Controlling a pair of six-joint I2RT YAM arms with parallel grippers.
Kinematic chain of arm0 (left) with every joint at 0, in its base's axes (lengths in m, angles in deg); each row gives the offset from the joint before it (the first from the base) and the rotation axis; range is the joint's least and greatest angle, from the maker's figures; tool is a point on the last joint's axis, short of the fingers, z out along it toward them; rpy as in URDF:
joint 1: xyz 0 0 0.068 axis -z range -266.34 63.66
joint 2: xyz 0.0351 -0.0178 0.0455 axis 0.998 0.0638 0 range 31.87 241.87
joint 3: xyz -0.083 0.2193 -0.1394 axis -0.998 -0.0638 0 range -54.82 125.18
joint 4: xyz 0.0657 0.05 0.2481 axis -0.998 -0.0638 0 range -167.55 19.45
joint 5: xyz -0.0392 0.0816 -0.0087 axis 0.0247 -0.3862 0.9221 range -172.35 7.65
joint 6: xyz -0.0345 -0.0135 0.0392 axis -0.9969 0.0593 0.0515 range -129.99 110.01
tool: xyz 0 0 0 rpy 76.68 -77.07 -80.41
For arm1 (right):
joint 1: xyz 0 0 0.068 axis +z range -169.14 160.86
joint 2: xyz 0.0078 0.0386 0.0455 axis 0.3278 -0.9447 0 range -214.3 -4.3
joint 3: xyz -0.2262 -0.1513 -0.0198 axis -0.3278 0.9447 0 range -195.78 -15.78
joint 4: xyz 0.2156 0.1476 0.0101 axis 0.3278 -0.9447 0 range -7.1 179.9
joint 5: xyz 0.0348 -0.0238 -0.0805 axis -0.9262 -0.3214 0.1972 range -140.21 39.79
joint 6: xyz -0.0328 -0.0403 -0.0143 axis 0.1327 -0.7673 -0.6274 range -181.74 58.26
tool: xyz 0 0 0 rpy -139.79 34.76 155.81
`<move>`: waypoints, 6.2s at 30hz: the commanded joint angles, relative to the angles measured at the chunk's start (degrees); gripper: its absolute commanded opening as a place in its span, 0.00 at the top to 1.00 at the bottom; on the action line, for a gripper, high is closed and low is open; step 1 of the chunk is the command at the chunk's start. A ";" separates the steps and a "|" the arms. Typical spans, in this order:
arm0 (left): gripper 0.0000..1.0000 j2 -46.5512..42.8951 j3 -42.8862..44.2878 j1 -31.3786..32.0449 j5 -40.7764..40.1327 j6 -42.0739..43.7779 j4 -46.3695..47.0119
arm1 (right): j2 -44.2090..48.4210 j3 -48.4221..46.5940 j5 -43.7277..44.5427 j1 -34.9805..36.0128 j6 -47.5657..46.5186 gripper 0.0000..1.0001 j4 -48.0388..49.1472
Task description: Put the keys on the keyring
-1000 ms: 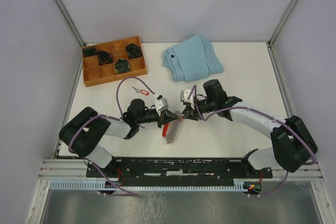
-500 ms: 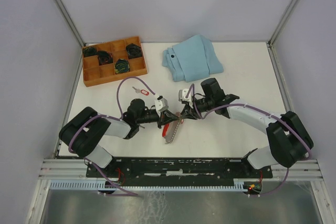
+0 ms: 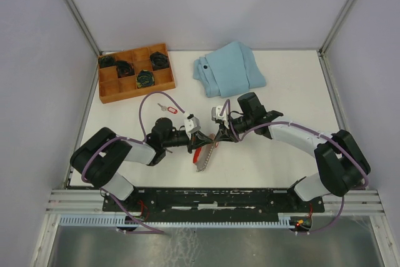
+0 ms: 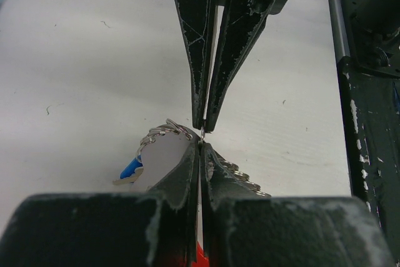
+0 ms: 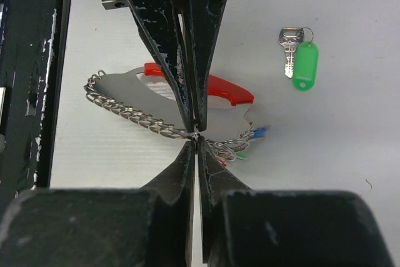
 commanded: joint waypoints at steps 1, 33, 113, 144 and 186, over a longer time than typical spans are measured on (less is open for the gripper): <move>0.96 -1.41 1.71 0.04 1.51 1.65 2.89 | -0.33 -2.76 -2.23 -0.05 -1.17 0.95 -0.68; 0.74 0.40 6.99 -0.29 9.81 7.32 -11.95 | 2.34 -2.73 -2.62 -0.02 -3.74 0.99 -2.54; 0.97 1.92 11.59 -1.62 9.41 6.18 -17.38 | 3.65 -2.90 0.20 0.75 -1.05 0.85 -2.00; 0.97 -10.89 7.80 -0.98 -21.31 3.02 -24.84 | 24.65 -3.92 69.38 -2.08 49.49 0.00 -19.86; 0.97 -15.04 6.86 -0.08 -24.45 4.45 -26.82 | -3.95 0.45 49.29 -44.79 66.10 0.61 -22.87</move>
